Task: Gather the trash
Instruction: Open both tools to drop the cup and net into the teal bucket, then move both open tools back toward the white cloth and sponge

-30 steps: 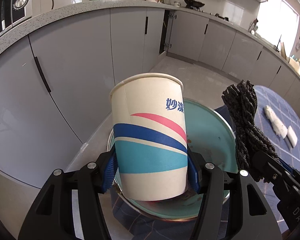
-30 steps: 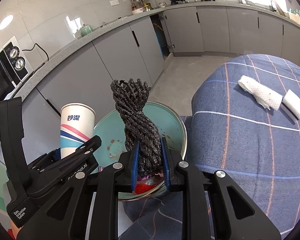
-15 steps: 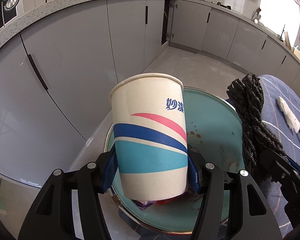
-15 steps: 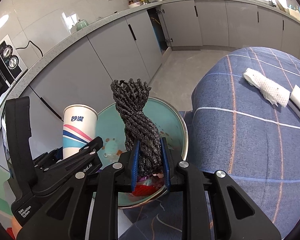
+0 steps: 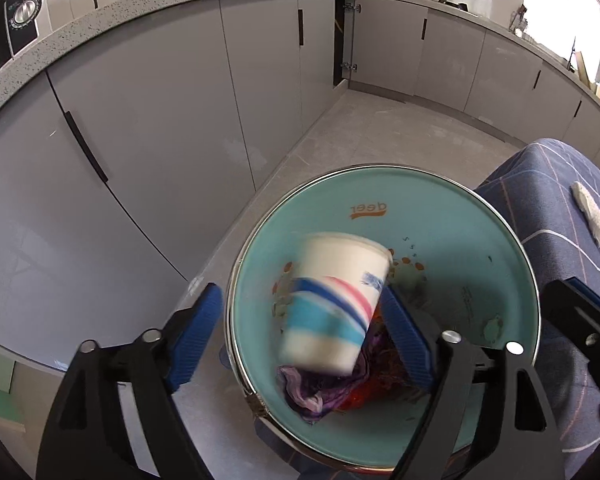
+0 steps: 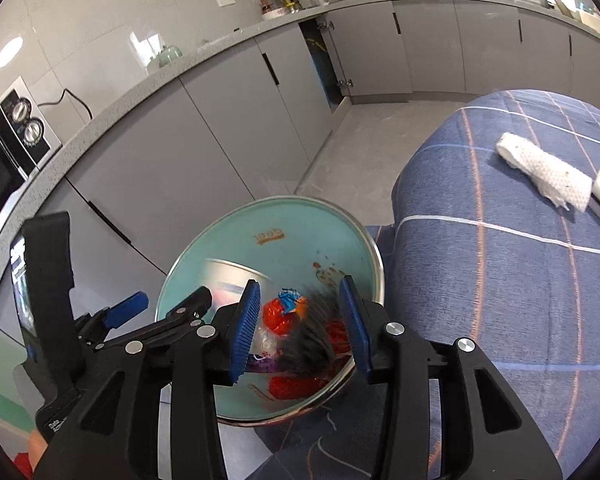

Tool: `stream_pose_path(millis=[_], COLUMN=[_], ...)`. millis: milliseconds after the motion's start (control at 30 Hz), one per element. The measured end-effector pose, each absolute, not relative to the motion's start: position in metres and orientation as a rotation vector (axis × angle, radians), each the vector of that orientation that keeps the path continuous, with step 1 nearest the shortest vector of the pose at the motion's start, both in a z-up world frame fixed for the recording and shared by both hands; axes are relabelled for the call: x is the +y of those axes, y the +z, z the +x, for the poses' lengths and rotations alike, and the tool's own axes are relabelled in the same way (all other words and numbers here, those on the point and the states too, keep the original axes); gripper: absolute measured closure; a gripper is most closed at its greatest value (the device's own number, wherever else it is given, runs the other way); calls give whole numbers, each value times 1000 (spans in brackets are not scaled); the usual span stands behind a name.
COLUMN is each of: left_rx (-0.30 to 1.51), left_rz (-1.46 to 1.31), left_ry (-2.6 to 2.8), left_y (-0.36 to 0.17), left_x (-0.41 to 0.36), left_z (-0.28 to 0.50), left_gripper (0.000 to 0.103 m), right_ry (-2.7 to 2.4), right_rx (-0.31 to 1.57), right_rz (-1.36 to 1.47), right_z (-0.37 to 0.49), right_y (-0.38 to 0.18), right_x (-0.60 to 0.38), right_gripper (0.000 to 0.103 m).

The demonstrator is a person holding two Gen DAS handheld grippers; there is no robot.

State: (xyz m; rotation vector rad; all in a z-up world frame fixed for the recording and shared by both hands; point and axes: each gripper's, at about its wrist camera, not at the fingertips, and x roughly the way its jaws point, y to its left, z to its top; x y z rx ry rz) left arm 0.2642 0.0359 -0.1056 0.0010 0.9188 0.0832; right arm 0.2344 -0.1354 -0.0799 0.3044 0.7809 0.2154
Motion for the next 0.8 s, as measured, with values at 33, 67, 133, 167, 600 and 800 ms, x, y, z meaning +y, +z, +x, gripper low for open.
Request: stream_pose_path(millis=[33,67,133,167,600,800], left_rx=[916,911,905,902,864,861], left_rz=[0,1,0,-5,-17,-5], left_ry=[86,85,85,90,71,49], left_y=[-105,-103,-100,-98,-77,-74], left_x=[36,35,33,33,10,-9], left_z=[264,262,257,255,231,221], left_gripper=[19,19,18,17,6,6], right_ry=[211,203,193,187,127,95], right_rx=[774,762,745,736,691,670], right_rz=[309,314,315,313,323,347], right_z=[232,228,222,219,192,178], right_y=[-78,-74,-70,-67,-55,-52], right_x=[-138,-142,-146,-149,-177,-198], right_gripper=[61,61,61,59,42,38])
